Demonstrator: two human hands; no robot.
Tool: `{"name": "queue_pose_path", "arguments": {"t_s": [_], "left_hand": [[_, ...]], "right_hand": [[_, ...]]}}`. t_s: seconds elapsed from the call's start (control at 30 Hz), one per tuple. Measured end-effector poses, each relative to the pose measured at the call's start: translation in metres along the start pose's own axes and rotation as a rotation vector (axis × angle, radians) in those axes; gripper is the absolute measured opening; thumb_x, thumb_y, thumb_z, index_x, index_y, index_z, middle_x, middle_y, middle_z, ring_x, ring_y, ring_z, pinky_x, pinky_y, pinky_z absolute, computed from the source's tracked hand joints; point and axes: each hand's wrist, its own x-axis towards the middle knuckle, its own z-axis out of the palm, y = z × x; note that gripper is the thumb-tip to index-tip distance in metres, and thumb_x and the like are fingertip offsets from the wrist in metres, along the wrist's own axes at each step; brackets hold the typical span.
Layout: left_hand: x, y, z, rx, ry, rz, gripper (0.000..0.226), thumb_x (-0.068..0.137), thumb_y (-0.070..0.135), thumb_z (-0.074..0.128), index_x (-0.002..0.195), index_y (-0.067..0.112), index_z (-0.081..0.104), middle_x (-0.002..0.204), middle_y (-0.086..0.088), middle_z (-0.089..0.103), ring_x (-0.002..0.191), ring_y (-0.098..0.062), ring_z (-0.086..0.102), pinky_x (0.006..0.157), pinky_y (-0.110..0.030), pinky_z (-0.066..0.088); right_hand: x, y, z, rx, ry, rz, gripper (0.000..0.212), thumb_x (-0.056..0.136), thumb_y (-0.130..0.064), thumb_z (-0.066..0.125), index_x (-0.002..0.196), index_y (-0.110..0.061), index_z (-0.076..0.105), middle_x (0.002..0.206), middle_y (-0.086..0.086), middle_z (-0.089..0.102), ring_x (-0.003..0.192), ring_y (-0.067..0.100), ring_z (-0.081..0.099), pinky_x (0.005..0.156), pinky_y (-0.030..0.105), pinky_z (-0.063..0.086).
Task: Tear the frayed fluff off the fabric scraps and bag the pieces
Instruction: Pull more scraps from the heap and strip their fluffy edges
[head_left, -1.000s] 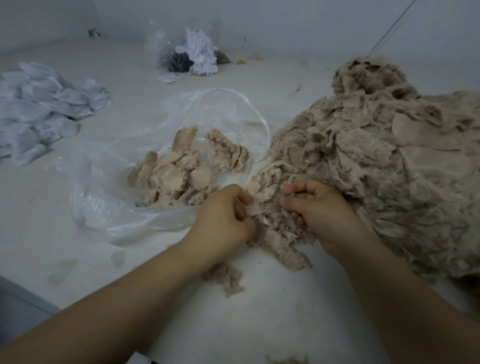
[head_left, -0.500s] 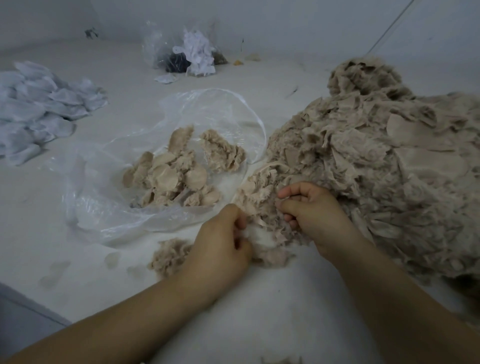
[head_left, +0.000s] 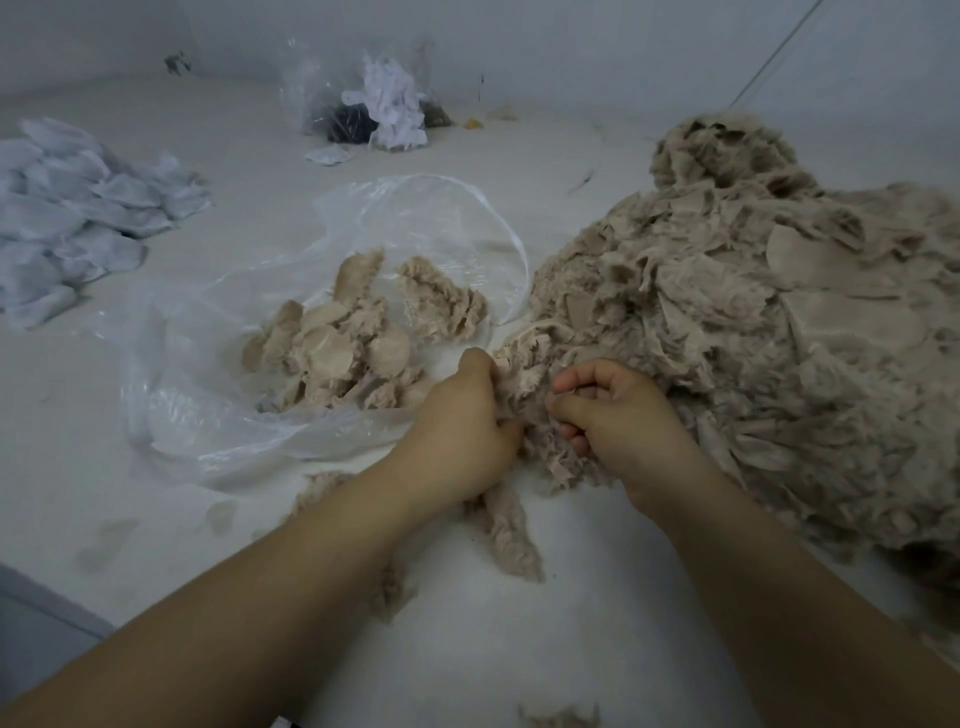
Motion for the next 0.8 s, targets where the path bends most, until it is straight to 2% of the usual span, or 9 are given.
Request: {"name": "queue_pose_path", "arguments": {"t_s": [0.13, 0.2, 0.3, 0.43, 0.5, 0.57, 0.6, 0.7, 0.8], "left_hand": [[0.000, 0.005, -0.021, -0.016, -0.063, 0.036, 0.026, 0.080, 0.007, 0.064, 0.098, 0.020, 0.051, 0.078, -0.001, 0.058, 0.066, -0.017, 0.056, 0.053, -0.032, 0.045], [-0.001, 0.006, -0.038, 0.088, -0.289, 0.114, 0.028, 0.074, 0.009, 0.070, 0.093, 0.027, 0.060, 0.086, 0.002, 0.061, 0.071, -0.015, 0.058, 0.058, -0.029, 0.049], [-0.007, 0.007, -0.043, 0.222, -0.595, 0.177, 0.036, 0.070, 0.012, 0.076, 0.100, 0.030, 0.069, 0.097, 0.002, 0.063, 0.082, -0.013, 0.060, 0.072, -0.030, 0.053], [-0.009, 0.009, -0.032, 0.091, -0.455, 0.176, 0.005, 0.076, 0.010, 0.076, 0.079, 0.012, 0.072, 0.082, -0.006, 0.067, 0.066, -0.014, 0.059, 0.062, -0.030, 0.051], [-0.006, 0.009, -0.032, -0.062, -0.331, 0.089, 0.009, 0.080, 0.011, 0.075, 0.074, 0.009, 0.069, 0.064, -0.001, 0.061, 0.051, -0.007, 0.051, 0.051, -0.024, 0.044], [-0.003, 0.009, -0.033, -0.199, -0.218, -0.020, 0.016, 0.085, 0.011, 0.070, 0.072, 0.010, 0.062, 0.058, 0.000, 0.055, 0.045, -0.007, 0.049, 0.046, -0.022, 0.041], [-0.001, 0.010, -0.033, -0.253, -0.181, -0.064, 0.018, 0.089, 0.011, 0.065, 0.073, 0.011, 0.058, 0.057, -0.002, 0.054, 0.042, -0.010, 0.048, 0.042, -0.022, 0.039], [0.002, 0.012, -0.032, -0.377, -0.139, -0.140, 0.018, 0.097, 0.010, 0.052, 0.079, 0.010, 0.057, 0.053, -0.008, 0.055, 0.035, -0.016, 0.045, 0.037, -0.025, 0.035], [0.003, 0.009, -0.030, -0.450, -0.157, -0.165, 0.019, 0.098, 0.008, 0.054, 0.079, 0.006, 0.057, 0.056, -0.009, 0.061, 0.036, -0.017, 0.044, 0.042, -0.028, 0.035]], "right_hand": [[0.000, 0.001, -0.001, 0.007, -0.009, 0.002, 0.016, 0.087, 0.001, 0.065, 0.084, -0.013, 0.060, 0.062, 0.000, 0.058, 0.046, 0.003, 0.053, 0.043, 0.018, 0.043], [0.001, 0.001, 0.000, 0.005, -0.009, -0.001, 0.017, 0.087, 0.002, 0.065, 0.083, -0.014, 0.060, 0.061, 0.000, 0.058, 0.046, 0.004, 0.053, 0.043, 0.018, 0.043], [0.001, 0.002, 0.000, -0.005, -0.007, -0.017, 0.019, 0.087, 0.003, 0.064, 0.081, -0.014, 0.058, 0.057, -0.002, 0.057, 0.045, 0.005, 0.052, 0.042, 0.018, 0.042], [0.000, 0.000, 0.000, -0.019, -0.021, -0.026, 0.015, 0.087, -0.008, 0.068, 0.076, -0.015, 0.058, 0.053, -0.004, 0.057, 0.050, 0.009, 0.050, 0.043, 0.020, 0.041], [-0.003, -0.004, 0.001, -0.030, -0.050, -0.039, 0.028, 0.085, -0.033, 0.072, 0.072, -0.013, 0.058, 0.057, -0.002, 0.057, 0.053, 0.010, 0.052, 0.047, 0.022, 0.044], [-0.007, -0.008, 0.001, -0.086, -0.118, -0.053, 0.051, 0.072, -0.057, 0.074, 0.073, -0.007, 0.061, 0.061, 0.002, 0.057, 0.054, 0.015, 0.053, 0.050, 0.028, 0.045], [-0.009, -0.009, 0.002, -0.114, -0.158, -0.060, 0.052, 0.068, -0.061, 0.075, 0.073, -0.010, 0.065, 0.061, 0.001, 0.060, 0.053, 0.014, 0.055, 0.049, 0.029, 0.045], [-0.011, -0.007, 0.005, -0.063, -0.165, -0.086, 0.020, 0.082, -0.029, 0.077, 0.069, -0.016, 0.070, 0.057, -0.005, 0.066, 0.051, 0.008, 0.059, 0.047, 0.018, 0.046], [-0.006, -0.005, 0.004, 0.016, -0.065, -0.046, 0.031, 0.094, -0.018, 0.064, 0.063, -0.013, 0.065, 0.053, -0.002, 0.062, 0.047, 0.008, 0.053, 0.043, 0.017, 0.043]]}}
